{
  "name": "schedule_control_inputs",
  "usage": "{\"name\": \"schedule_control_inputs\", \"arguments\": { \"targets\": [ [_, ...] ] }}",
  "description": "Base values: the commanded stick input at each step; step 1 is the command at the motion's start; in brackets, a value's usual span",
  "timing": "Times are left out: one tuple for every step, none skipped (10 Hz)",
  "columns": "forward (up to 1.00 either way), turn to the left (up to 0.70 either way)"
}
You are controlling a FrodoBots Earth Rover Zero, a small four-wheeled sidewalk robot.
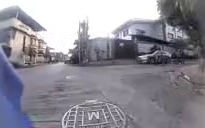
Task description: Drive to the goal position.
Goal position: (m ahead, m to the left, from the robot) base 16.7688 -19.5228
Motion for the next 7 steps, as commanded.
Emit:
{"name": "schedule_control_inputs", "arguments": {
  "targets": [
    [0.85,-0.34],
    [0.85,-0.34],
    [0.85,-0.34],
    [0.85,-0.34],
    [0.85,-0.34],
    [0.85,-0.34],
    [0.85,-0.26]
  ]
}}
